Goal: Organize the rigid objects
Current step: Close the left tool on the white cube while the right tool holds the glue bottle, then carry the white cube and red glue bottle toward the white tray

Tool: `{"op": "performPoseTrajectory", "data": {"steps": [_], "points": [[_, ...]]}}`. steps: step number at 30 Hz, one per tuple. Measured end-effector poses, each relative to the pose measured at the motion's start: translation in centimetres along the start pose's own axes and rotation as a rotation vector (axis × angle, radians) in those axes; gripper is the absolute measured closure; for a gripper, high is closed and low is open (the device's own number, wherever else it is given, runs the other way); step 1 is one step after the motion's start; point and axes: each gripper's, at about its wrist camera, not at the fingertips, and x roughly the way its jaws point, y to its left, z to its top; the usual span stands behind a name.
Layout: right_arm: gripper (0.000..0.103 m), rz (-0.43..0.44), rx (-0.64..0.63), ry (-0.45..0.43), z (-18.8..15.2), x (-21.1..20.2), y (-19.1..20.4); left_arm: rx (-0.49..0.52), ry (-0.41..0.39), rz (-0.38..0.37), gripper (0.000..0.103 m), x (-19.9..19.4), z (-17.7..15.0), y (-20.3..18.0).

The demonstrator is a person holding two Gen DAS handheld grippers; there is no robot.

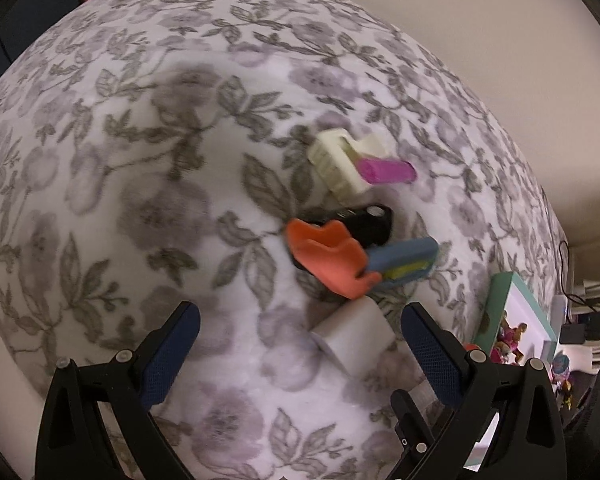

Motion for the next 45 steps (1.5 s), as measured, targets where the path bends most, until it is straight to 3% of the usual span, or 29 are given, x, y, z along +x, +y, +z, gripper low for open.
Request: {"op": "performPoseTrajectory", "data": {"steps": [8, 19, 25, 29, 36, 45], "points": [[0.024, -0.004, 0.014, 0.007, -0.6, -0.2, -1.0, 0.055, 0.038, -0.011, 0.003, 1.3, -0.7, -2.1], [0.024, 0.005, 0.023, 0.003, -0.9, -0.4, -1.5, 0.113, 0.068, 0.042, 0.003, 3.4, -1.4, -3.7], [0.024, 0.006, 0.032, 0.004, -0.9, -0.4, -1.8, 0.137, 0.082, 0.062, 0.026, 4.2, -2.0, -4.2], [0.024, 0.006, 0.039, 0.001, -0.8, -0.5, -1.9, 0.153, 0.089, 0.031, 0.042, 4.4, -2.4, -4.7], [0.024, 0.006, 0.045, -0.002, -0.9, -0.6, -2.1, 0.149, 0.09, 0.03, 0.042, 4.7, -2.5, -5.3], [0.024, 0.012, 0.069, -0.038, -0.6, -1.8, -2.5, 0.16, 0.045, 0.011, 0.042, 2.1, -2.1, -5.3]]}}
